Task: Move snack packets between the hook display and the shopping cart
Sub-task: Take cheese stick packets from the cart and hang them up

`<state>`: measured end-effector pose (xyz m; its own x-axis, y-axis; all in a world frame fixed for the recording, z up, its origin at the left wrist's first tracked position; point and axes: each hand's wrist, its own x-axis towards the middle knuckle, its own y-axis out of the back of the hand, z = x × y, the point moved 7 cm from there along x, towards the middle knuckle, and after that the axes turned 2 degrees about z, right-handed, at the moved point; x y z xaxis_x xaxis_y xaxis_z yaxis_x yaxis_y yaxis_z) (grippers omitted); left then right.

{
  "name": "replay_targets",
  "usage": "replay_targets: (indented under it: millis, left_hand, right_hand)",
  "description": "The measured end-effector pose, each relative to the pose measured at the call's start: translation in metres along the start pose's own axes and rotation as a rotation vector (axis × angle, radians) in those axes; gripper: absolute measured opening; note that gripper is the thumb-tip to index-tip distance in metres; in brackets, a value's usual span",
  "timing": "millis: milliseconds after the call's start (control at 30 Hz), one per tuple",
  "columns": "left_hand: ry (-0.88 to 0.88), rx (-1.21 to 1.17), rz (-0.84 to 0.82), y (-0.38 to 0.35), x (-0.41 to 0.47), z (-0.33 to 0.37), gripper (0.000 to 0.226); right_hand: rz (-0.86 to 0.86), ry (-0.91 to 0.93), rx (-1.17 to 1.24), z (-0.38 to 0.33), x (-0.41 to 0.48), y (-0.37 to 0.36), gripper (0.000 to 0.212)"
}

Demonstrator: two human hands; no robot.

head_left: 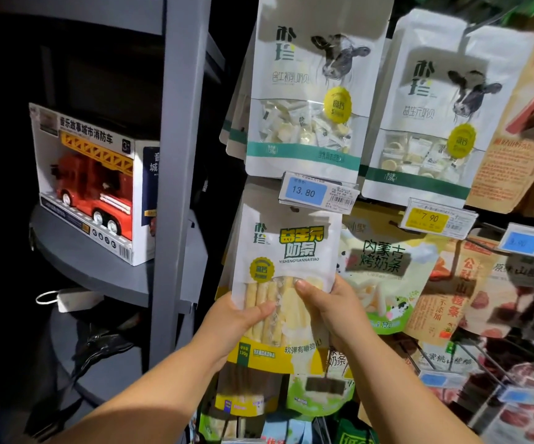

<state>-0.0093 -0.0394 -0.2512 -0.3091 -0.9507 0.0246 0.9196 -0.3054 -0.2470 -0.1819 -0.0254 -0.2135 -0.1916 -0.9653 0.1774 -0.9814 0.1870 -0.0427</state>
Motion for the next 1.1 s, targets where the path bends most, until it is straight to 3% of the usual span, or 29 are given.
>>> replay_targets:
  millis: [133, 267, 567, 733, 867, 1000, 1100]
  left_hand:
    - [0.003, 0.049, 0.05, 0.006, 0.014, 0.0, 0.024]
    - [0.002, 0.095, 0.126, 0.016, 0.03, -0.005, 0.036]
    - [-0.022, 0.186, 0.318, 0.028, 0.05, -0.008, 0.037]
    - [0.048, 0.226, 0.354, 0.031, 0.055, -0.021, 0.055]
    - [0.068, 0.351, 0.475, 0.038, 0.046, -0.025, 0.068]
    - [-0.051, 0.397, 0.512, 0.035, 0.035, -0.016, 0.071]
    - [-0.2, 0.469, 0.5, 0.028, 0.024, -0.006, 0.069]
  right_hand:
    - [0.033, -0.016, -0.046, 0.005, 0.013, -0.003, 0.035]
    - [0.101, -0.014, -0.116, 0.005, 0.023, -0.004, 0.02]
    - [0.245, -0.062, -0.307, 0.015, 0.045, 0.0, 0.027]
    - [0.264, -0.055, -0.316, 0.015, 0.043, -0.002, 0.021]
    - [0.297, -0.07, -0.415, 0.022, 0.034, 0.0, 0.026]
    - [0.349, -0.085, -0.491, 0.027, 0.019, 0.004, 0.041]
    - [0.383, -0.08, -0.544, 0.029, 0.008, 0.007, 0.064]
